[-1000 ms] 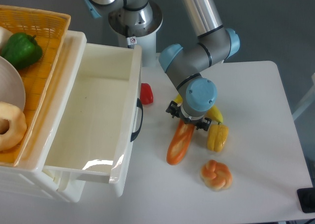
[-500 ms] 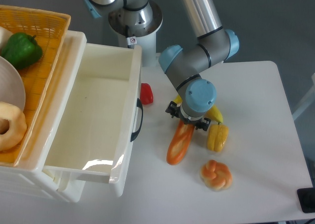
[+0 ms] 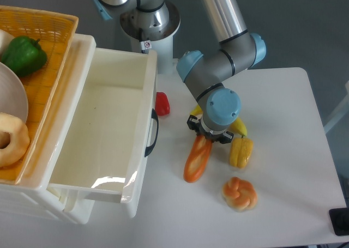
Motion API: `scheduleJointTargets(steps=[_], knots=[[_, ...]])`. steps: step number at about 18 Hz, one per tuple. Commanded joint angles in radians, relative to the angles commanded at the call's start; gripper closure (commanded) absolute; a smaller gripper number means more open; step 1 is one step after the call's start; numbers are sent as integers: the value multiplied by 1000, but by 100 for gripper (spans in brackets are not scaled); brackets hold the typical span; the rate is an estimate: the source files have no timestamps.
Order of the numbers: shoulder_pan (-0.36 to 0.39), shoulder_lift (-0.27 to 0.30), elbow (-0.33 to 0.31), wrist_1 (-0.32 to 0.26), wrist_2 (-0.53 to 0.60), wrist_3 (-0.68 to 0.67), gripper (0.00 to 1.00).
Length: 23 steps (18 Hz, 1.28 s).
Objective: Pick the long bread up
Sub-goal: 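Position the gripper fingers around the baguette's end and close, then lift the gripper, raising the baguette's end off the table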
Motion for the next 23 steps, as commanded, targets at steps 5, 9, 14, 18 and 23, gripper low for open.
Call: scheduleJointTargets(steps=[5, 9, 14, 18, 23], knots=[[0, 0, 20, -8, 2, -2, 100], [0, 3, 35, -14, 2, 0, 100], [-2, 29, 101, -86, 0, 6, 100], [-6, 63, 164, -127, -15, 9, 100], [2, 115, 199, -127, -104, -5, 100]])
